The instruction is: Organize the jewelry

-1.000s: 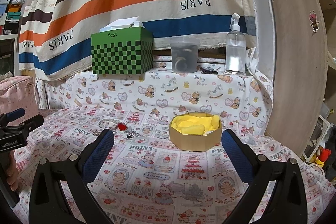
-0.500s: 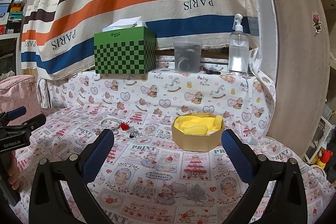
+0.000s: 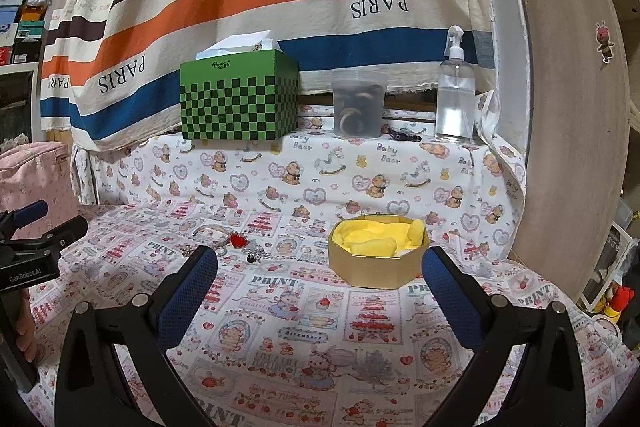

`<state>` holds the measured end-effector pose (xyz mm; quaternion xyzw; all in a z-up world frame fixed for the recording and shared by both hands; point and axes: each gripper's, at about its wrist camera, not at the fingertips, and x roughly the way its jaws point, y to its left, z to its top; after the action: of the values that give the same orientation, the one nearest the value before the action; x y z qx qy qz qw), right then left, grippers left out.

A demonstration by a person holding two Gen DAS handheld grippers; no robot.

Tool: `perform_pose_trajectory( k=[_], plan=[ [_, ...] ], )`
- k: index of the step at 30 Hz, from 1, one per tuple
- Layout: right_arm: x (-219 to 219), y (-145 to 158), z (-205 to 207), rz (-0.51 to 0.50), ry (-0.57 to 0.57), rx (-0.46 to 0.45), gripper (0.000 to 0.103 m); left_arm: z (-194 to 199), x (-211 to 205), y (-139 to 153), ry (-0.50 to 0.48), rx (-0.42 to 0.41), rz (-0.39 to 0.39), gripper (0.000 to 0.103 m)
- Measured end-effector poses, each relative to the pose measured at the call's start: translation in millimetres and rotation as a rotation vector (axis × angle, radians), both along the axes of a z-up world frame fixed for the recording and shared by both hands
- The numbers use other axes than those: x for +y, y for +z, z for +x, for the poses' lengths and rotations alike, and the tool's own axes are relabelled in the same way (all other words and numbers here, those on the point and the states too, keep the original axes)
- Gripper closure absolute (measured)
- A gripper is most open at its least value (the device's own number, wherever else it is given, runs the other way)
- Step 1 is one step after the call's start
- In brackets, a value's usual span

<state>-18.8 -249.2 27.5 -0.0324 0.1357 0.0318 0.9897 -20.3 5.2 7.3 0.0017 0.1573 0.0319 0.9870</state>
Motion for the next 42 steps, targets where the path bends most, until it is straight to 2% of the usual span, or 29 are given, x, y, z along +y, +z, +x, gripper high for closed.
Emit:
perform_pose_trajectory(
  k=[42],
  plan=[
    [-1.7,-2.0,2.6,0.002,-0.001,0.016,0.0,2.9,2.9,-1.6,0.015,0.011,-0.009,0.0]
  ],
)
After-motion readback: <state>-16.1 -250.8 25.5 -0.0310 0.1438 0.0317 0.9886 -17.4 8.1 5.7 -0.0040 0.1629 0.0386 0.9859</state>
